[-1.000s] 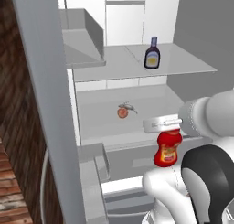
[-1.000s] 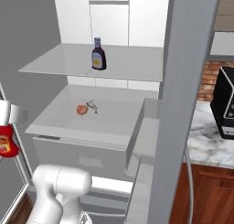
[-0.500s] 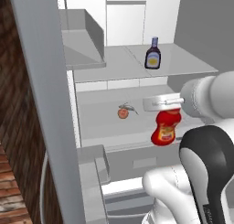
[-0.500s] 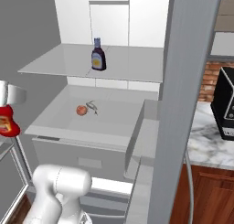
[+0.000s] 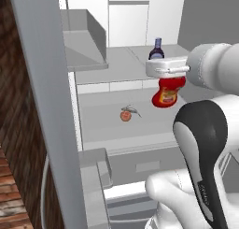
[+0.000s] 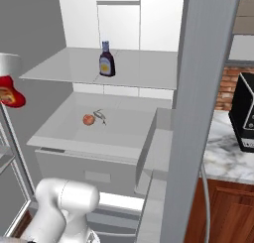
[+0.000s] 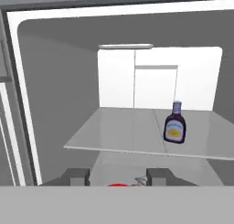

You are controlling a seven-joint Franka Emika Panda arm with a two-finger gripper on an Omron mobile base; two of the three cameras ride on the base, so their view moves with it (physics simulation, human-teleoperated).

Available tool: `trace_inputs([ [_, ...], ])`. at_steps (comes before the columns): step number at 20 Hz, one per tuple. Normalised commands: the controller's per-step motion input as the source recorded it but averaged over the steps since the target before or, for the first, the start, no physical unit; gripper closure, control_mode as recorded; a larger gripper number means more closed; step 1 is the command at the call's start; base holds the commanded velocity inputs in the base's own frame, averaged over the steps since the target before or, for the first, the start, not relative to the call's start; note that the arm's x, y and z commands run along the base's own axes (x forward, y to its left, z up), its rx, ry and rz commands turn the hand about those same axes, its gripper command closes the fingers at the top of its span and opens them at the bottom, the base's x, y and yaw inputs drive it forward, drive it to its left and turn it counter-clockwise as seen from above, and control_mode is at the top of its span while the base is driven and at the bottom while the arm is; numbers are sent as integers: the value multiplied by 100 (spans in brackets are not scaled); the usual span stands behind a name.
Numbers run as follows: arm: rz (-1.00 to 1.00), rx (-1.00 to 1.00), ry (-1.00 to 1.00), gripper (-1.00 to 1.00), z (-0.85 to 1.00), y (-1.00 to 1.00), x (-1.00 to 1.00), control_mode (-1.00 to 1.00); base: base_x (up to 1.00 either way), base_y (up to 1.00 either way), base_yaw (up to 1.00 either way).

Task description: Place the condiment bottle and ketchup from the counter to the top shelf of the fridge. If the existing items in the fridge are on the top shelf, move them to other shelves.

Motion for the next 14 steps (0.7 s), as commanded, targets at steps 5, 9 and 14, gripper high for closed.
trace_inputs([
  [5, -7, -2, -13, 100, 11, 1, 91, -100, 0, 0, 0],
  [9, -4, -2, 0, 100, 0, 1, 100, -100, 0, 0, 0],
  [14, 0, -2, 4, 100, -1, 0, 100, -100, 0, 0, 0],
])
